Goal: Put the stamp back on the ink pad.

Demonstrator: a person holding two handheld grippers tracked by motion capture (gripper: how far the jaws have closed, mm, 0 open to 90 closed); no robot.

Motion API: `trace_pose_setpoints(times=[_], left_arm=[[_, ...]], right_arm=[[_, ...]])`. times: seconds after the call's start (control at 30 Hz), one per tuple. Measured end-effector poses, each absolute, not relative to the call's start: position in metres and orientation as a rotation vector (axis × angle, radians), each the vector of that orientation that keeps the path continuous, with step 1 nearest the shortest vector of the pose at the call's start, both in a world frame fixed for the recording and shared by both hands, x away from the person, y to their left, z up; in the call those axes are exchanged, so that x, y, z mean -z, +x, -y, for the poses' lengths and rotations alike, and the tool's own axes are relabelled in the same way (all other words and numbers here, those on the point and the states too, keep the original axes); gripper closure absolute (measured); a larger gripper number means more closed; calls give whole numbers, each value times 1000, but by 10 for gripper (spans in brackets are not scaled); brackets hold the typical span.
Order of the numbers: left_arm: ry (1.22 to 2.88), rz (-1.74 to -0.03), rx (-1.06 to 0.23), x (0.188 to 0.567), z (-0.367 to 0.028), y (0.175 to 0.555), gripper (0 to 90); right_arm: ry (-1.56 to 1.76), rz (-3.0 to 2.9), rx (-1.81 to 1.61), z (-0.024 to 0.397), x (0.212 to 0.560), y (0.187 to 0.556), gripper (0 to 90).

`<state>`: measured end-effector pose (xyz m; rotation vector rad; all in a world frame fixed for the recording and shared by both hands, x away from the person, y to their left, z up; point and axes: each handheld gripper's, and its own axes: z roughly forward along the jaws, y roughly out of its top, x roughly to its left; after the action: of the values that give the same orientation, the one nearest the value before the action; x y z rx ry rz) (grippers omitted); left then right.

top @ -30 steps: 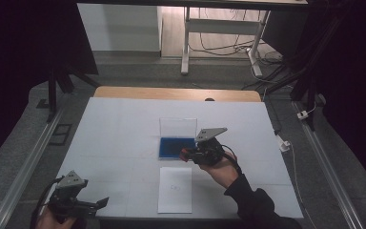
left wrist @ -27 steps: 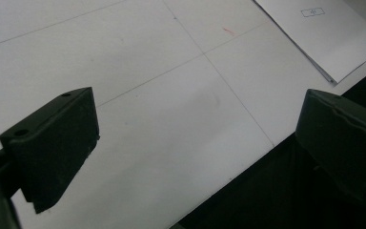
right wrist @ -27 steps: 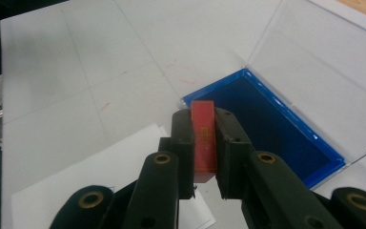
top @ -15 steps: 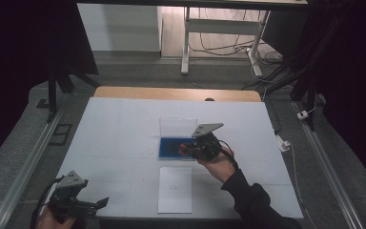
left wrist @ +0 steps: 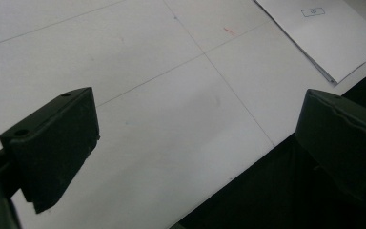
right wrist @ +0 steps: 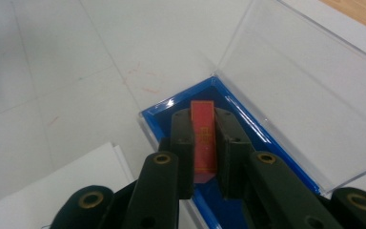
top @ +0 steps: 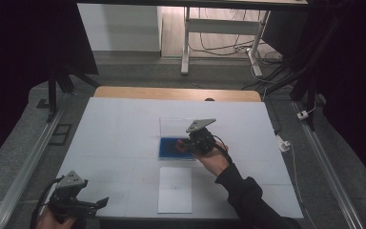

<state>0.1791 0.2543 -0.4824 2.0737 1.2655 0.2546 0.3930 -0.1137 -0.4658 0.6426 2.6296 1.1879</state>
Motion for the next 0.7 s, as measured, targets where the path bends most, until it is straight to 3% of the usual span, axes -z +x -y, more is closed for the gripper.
trace_pose_setpoints(times=[0.7], left_arm=[[2074, -1266, -253, 482, -255, 179, 14]], right_arm=[[640, -2667, -1047, 95, 491, 416, 796]])
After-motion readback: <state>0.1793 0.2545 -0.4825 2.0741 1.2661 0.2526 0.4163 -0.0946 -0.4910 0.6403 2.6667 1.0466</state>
